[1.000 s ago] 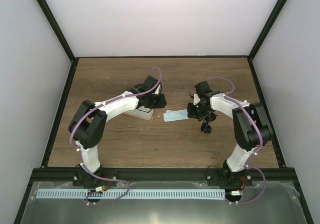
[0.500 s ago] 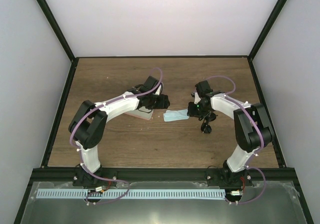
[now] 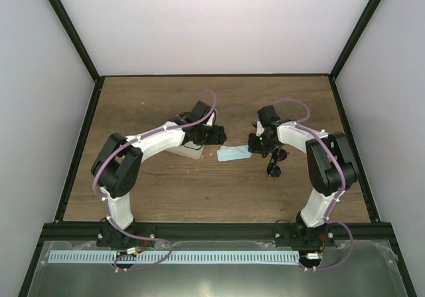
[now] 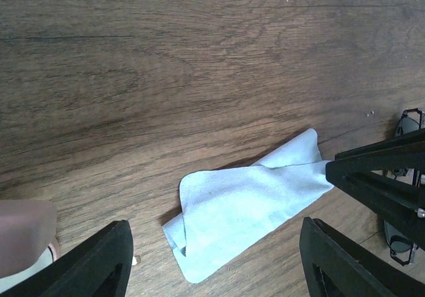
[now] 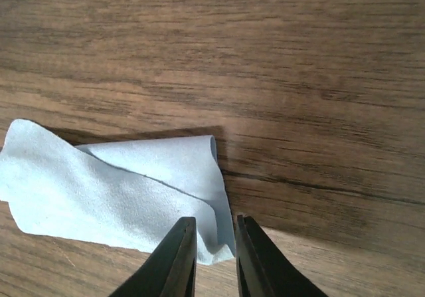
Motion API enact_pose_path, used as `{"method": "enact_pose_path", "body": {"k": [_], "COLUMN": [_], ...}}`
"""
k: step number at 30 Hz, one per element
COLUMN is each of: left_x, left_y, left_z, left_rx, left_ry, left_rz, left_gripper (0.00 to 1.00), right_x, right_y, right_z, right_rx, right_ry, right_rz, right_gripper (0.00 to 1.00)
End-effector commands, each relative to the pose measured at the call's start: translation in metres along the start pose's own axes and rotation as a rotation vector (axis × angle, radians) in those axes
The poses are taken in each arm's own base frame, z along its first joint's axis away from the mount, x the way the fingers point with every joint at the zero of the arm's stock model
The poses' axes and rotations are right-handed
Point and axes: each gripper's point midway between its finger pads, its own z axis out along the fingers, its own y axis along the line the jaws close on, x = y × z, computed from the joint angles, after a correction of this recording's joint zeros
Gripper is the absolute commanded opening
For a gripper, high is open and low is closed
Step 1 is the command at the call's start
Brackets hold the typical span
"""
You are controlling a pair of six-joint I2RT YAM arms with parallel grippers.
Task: Organize the sunglasses
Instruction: Adjust the glasses cleaning cloth at the center of the board.
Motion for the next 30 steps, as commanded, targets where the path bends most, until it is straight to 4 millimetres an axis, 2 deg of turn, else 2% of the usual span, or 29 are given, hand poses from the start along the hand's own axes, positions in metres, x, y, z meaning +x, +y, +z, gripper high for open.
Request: {"method": "enact_pose_path", "body": {"k": [1,4,8,15,20,24,30], "left_x": [0.001,0.000,-0.003,-0.012,-0.007,0.003,0.015], "left_y": [-0.003,-0.004,-0.005,0.006,0.004,0.004,0.003], "left_z": [0.006,0.008,0.013,0.035,0.049,0.059,0.065], "left_rx": [0.015,0.019,0.020,-0.052,-0.038,-0.029,-0.030], "left_ry": [0.005,0.009,0.012,0.016,0.048,0.083,0.114], "left_rz": [0.018,0.022,0.035,0.103,0.125,0.137,0.145], "left_gripper": [0.72,0.72,0.71,0.56,0.46,0.36,0.34], "right_x": [-0.018,-0.017,-0.015,-0.012,-0.009,-0.009,-0.008], "right_y": [0.003,0.002,0.001,0.000,-0.002,-0.003,-0.003], "right_z": [-0.004,-0.004,-0.007,-0.009,-0.007,-0.007,-0.006], "right_rx": [-0.004,-0.002,0.005,0.008,0.019,0.020,0.021], "right_ry": [-0.036,-0.032,-0.034,-0.033,-0.030,-0.027,-0.021], "right_rz": [-0.011,-0.009,-0.009,-0.009,-0.009,-0.010,-0.010], "right_gripper": [0.16,0.07,0.01,0.01,0.01,0.01,0.01]}}
